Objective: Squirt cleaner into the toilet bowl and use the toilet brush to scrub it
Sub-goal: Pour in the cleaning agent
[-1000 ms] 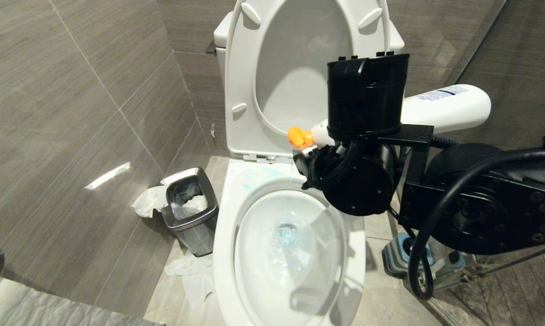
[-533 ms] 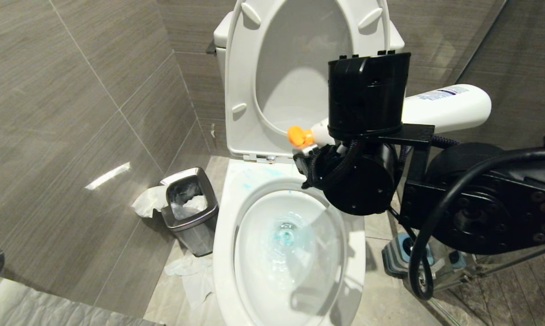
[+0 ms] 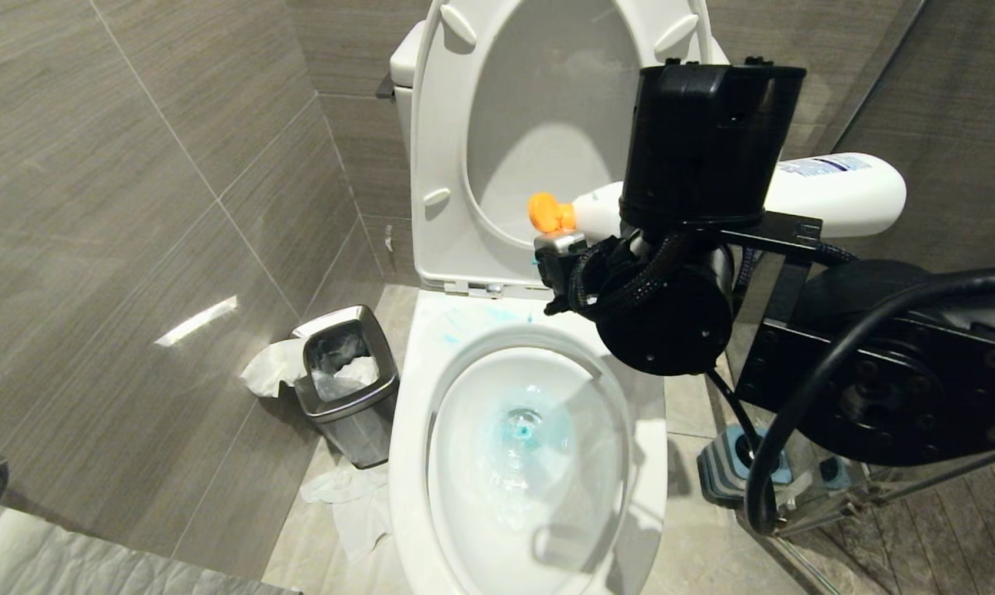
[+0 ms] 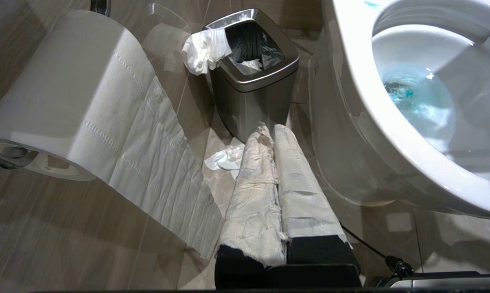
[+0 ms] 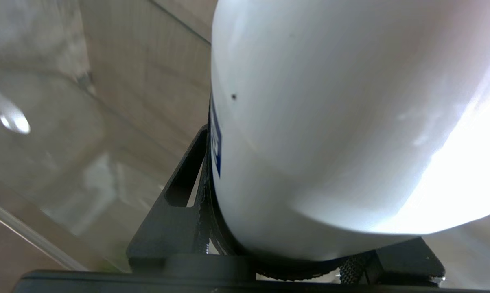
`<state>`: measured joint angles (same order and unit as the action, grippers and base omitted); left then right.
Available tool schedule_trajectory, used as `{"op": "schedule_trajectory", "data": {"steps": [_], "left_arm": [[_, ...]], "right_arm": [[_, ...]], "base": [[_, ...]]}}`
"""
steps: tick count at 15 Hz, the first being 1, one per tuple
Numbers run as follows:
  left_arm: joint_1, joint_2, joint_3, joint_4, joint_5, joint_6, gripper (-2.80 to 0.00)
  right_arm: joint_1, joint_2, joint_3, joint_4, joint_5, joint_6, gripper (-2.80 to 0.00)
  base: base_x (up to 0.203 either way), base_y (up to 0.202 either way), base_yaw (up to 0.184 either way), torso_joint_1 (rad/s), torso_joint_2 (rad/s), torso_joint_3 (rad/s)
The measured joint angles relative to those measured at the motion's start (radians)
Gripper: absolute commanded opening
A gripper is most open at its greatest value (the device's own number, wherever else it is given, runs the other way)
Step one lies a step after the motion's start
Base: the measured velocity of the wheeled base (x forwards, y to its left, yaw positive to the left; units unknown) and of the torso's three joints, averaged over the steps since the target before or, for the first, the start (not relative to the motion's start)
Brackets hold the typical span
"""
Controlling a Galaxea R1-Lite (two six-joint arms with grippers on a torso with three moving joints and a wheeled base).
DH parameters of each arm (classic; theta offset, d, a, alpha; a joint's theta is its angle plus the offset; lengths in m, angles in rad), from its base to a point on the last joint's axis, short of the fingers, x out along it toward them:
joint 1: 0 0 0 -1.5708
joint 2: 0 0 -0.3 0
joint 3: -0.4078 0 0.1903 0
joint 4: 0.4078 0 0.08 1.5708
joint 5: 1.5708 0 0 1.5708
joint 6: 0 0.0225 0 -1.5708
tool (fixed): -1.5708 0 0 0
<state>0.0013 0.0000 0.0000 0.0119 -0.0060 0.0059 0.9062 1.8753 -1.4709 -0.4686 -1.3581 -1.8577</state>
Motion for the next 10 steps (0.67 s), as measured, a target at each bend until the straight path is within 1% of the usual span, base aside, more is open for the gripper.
{"op": "schedule_trajectory", "data": {"steps": [6, 10], "left_arm": [[0.0, 0.0, 0.0, 0.0, 0.0, 0.001, -2.8], [0.0, 0.0, 0.0, 0.0, 0.0, 0.0, -2.8]], "right_arm": [[-0.001, 0.018, 0.03, -0.291, -0.011, 0.017, -2.8], [0.0, 0.031, 0.028, -0.423, -0.031, 0.018, -2.8]], "base": [[0.0, 0.0, 0.0, 0.0, 0.0, 0.0], [0.0, 0.0, 0.0, 0.0, 0.0, 0.0]]}}
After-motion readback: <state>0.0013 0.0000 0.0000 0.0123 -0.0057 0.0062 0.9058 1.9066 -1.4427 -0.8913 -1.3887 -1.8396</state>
